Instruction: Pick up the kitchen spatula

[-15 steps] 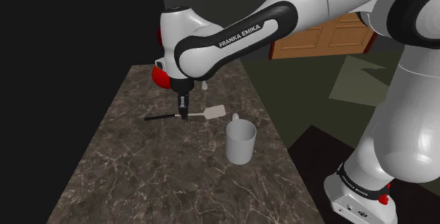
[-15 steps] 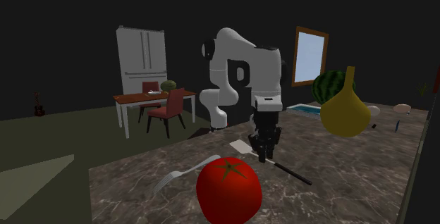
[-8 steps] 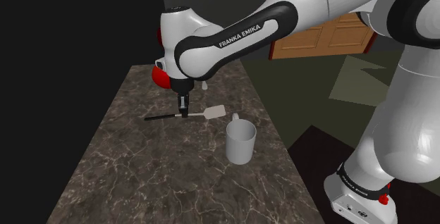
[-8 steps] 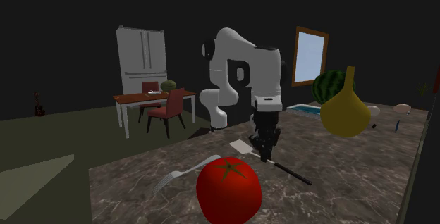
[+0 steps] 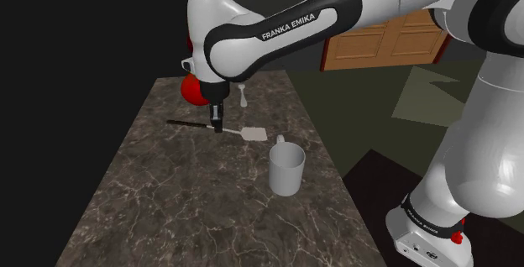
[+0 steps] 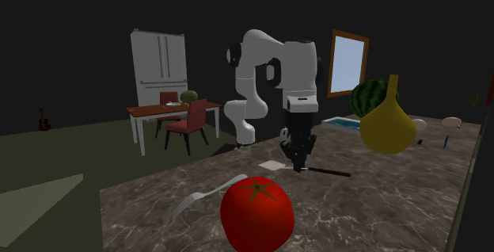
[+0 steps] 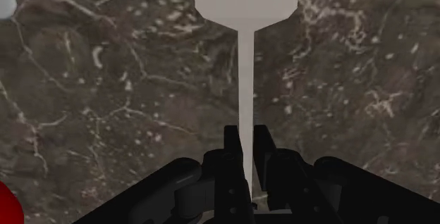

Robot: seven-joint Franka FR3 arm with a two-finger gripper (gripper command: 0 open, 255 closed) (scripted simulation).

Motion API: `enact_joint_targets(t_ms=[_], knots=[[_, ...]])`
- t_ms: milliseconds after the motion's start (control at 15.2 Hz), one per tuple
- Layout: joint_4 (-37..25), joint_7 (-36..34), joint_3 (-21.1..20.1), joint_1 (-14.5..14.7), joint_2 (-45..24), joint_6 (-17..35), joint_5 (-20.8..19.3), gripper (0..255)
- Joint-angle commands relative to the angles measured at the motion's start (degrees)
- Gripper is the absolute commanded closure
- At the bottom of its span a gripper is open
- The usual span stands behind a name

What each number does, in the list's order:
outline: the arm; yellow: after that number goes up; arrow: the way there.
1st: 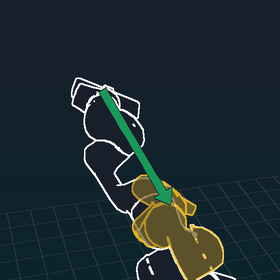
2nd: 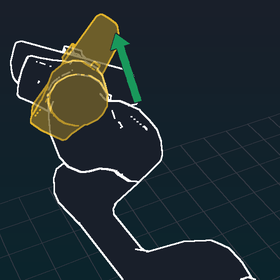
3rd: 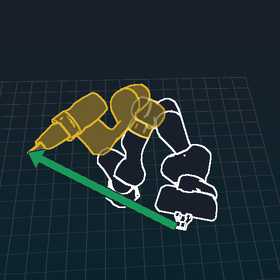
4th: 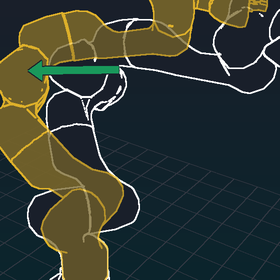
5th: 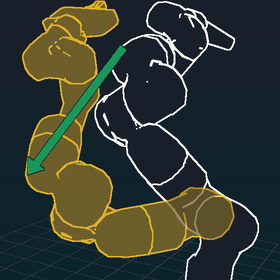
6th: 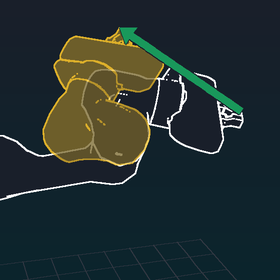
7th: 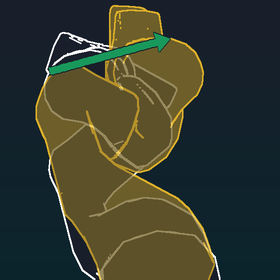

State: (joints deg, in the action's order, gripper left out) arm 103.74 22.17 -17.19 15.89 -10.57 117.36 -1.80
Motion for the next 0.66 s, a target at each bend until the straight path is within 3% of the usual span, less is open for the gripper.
enact_joint_targets(t_ms=[0, 594], knots=[[-1.1, 0.1, 0.0, 0.0, 0.3, -1.5, 0.1, 255], [-5.4, 0.2, -0.1, 0.0, 1.3, -6.7, 0.5, 255]])
